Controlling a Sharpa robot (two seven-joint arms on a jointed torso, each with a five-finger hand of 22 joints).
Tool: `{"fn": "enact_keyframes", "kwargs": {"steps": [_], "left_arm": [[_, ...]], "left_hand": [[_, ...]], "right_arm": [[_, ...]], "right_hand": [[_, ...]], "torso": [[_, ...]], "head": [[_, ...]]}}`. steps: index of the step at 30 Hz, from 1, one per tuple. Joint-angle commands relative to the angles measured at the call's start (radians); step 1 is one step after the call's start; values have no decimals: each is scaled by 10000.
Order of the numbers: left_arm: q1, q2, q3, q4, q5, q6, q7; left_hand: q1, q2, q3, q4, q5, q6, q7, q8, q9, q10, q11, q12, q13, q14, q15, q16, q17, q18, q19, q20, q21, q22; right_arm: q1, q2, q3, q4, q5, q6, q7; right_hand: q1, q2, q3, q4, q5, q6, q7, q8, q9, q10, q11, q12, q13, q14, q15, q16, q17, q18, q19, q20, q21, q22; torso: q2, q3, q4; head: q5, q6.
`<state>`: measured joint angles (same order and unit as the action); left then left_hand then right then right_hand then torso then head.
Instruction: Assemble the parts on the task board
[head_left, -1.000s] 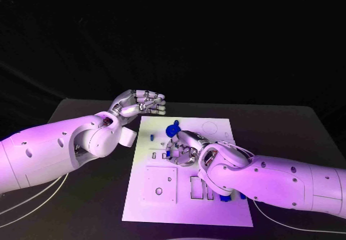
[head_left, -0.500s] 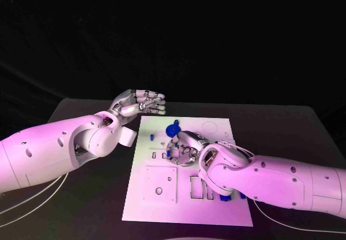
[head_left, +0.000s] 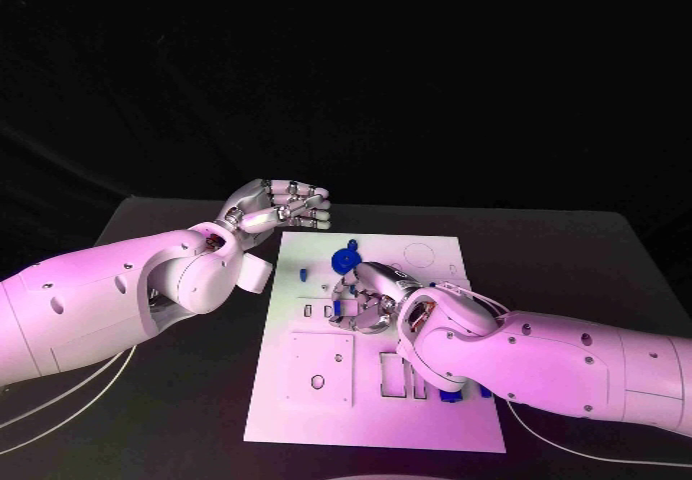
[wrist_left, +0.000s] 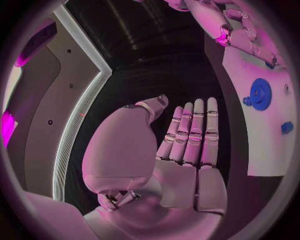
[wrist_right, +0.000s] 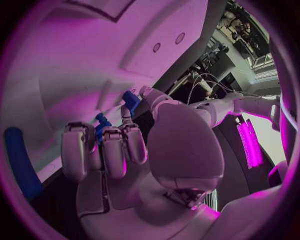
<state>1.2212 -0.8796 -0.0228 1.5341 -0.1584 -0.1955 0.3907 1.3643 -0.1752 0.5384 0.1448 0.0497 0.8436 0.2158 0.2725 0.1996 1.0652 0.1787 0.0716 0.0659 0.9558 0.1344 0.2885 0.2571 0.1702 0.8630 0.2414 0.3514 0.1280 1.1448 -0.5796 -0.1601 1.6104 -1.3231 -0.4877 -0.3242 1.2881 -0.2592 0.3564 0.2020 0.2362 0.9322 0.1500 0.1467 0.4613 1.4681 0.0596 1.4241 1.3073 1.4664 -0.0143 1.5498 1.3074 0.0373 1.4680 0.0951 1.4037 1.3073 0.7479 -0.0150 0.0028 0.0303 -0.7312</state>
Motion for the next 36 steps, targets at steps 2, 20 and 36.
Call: {"fn": "enact_keyframes", "kwargs": {"steps": [2,20,36], "left_arm": [[3,28,6,-24,-69,119,4],[8,-21,7,-145,-2807,192,-2652],[236,486,27,-132,-7102,3592,-8271]], "left_hand": [[-99,-28,26,-27,7,-42,281,-42,-18,30,46,-44,16,11,55,-41,15,123,-26,72,-38,-12],[-765,-75,-1339,393,75,-1181,-66,1296,729,483,-507,2184,1179,2350,-855,6268,4205,39,2539,-1028,4496,2502],[-2439,882,-2118,1480,1,-844,-1125,5502,2871,924,-1478,10756,7806,5763,-1645,12279,11893,-976,5034,-1663,10743,10850]], "right_arm": [[-10,-121,-2,116,181,-511,572],[981,-2532,56,1326,4237,-1095,4076],[1981,-3818,63,613,6701,-1177,4551]], "right_hand": [[134,105,-691,264,78,-242,41,-86,-38,-68,94,-95,1249,856,120,-28,1768,60,11,94,-57,1520],[1535,1166,-2945,875,118,-648,185,-92,-367,-261,236,-265,1038,774,251,-134,1465,222,-351,214,-788,1171],[1492,1210,-2913,884,106,-573,164,-21,-360,-261,218,-266,1031,764,236,-149,1424,247,-409,203,-902,1108]], "torso": [[-9,7,4],[-255,116,-108],[-492,266,-126]], "head": [[0,-4],[177,-11],[311,-208]]}}
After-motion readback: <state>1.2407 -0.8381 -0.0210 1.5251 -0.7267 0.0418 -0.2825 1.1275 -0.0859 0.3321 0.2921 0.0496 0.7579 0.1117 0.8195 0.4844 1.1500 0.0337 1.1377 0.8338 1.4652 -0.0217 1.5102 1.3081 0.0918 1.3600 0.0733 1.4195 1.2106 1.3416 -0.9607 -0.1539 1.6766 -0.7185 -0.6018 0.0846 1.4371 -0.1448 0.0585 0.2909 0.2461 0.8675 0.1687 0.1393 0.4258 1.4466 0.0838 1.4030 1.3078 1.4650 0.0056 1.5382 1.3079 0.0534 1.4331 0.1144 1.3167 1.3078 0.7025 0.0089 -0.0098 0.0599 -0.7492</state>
